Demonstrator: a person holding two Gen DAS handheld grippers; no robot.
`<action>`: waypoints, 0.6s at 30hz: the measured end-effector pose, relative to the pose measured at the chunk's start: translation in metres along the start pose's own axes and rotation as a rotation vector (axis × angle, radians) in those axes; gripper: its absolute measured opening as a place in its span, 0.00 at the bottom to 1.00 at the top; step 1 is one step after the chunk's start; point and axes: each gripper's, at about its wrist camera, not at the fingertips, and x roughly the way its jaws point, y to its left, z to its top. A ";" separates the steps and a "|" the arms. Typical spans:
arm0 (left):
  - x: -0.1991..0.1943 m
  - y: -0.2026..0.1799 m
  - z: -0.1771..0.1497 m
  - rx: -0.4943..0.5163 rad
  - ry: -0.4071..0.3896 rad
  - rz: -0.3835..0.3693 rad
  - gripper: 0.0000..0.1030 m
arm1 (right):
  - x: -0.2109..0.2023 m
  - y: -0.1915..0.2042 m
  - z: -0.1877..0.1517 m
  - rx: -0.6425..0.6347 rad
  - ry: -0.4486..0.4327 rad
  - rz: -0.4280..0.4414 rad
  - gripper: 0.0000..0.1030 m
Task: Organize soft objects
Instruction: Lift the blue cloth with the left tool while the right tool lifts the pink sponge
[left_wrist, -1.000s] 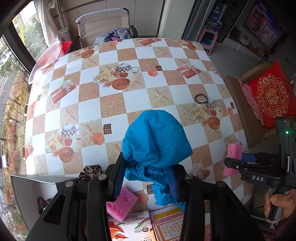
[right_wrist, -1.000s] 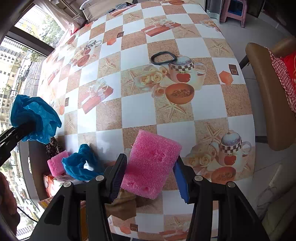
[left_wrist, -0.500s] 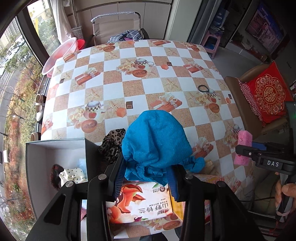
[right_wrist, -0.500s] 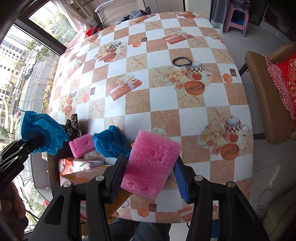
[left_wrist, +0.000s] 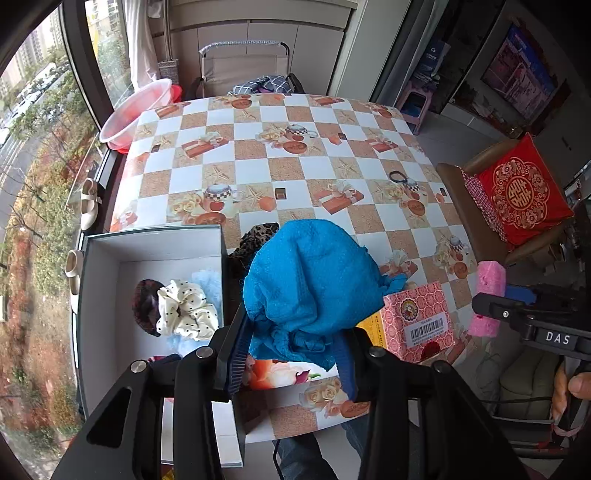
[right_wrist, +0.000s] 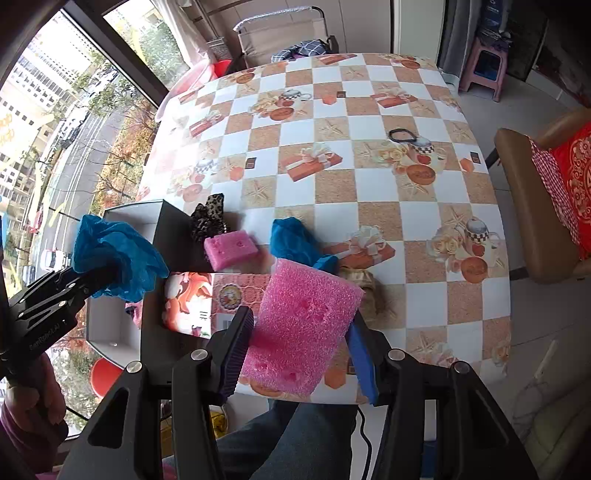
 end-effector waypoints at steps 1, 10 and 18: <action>-0.005 0.003 -0.002 -0.008 -0.006 0.005 0.43 | 0.001 0.006 -0.001 -0.012 0.000 0.003 0.51; -0.021 0.017 -0.017 -0.137 -0.031 0.047 0.43 | 0.010 0.035 0.003 -0.148 0.045 0.055 0.51; -0.027 -0.004 -0.021 -0.192 -0.029 0.085 0.43 | 0.009 0.029 0.006 -0.234 0.072 0.093 0.51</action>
